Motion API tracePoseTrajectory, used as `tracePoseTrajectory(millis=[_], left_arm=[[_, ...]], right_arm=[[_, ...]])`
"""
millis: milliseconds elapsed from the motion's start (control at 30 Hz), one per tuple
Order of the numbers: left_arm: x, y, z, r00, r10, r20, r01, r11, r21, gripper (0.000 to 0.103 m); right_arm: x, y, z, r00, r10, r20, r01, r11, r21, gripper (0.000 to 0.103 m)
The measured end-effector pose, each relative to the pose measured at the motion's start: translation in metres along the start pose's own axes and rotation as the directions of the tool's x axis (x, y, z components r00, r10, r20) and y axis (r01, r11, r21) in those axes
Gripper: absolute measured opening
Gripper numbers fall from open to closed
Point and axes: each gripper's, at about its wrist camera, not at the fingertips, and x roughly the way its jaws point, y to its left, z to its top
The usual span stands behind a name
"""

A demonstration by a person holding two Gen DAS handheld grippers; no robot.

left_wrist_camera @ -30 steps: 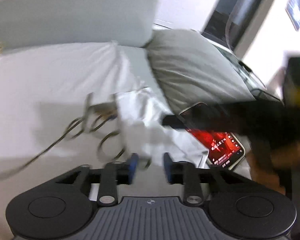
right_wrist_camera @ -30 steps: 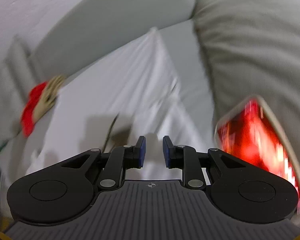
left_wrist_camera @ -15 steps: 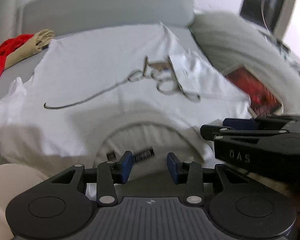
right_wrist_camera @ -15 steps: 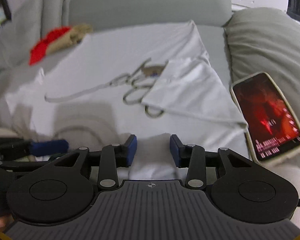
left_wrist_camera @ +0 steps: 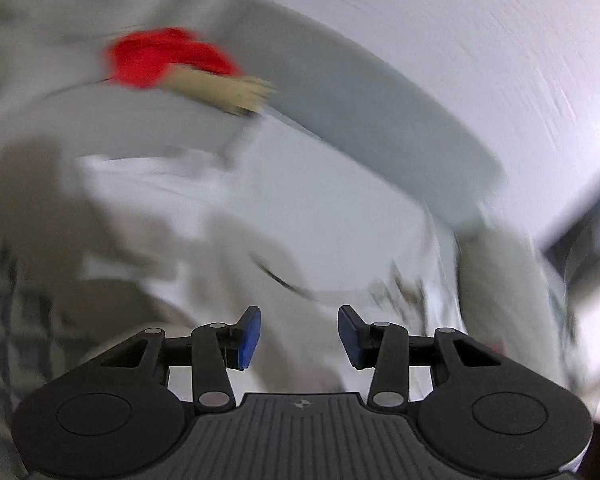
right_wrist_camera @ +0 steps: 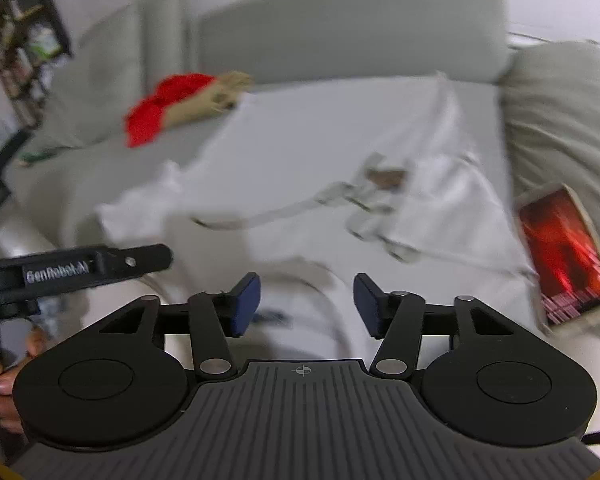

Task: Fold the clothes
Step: 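Reach the left gripper to the opposite side edge and close on it, then fold the held side over toward the shirt center, then open the left gripper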

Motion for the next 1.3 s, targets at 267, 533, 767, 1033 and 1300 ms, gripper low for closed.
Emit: tracePoseTrajectory(millis=[267, 533, 767, 1033, 1300], left_arm=[[0.007, 0.137, 0.037, 0.975, 0.139, 0.171, -0.058, 0.91, -0.412, 0.038], [0.071, 0.154, 0.071, 0.986, 0.065, 0.153, -0.01, 0.942, -0.335, 0.034], [0.093, 0.159, 0.083, 0.992, 0.027, 0.123, 0.003, 0.972, -0.235, 0.002], [0.081, 0.141, 0.09, 0.99, 0.064, 0.126, -0.048, 0.991, -0.128, 0.0], [0.043, 0.013, 0.073, 0.97, -0.025, 0.243, -0.073, 0.92, 0.386, 0.0]], right_arm=[[0.042, 0.026, 0.037, 0.986, 0.158, -0.059, -0.149, 0.978, 0.144, 0.063], [0.064, 0.023, 0.026, 0.988, 0.083, -0.13, -0.06, 0.982, 0.177, 0.063], [0.073, 0.004, 0.018, 0.987, 0.024, -0.16, 0.012, 0.975, 0.222, 0.063], [0.079, -0.007, 0.012, 0.983, 0.023, -0.183, 0.027, 0.964, 0.264, 0.063], [0.077, -0.024, 0.005, 0.981, 0.047, -0.189, 0.019, 0.943, 0.331, 0.063]])
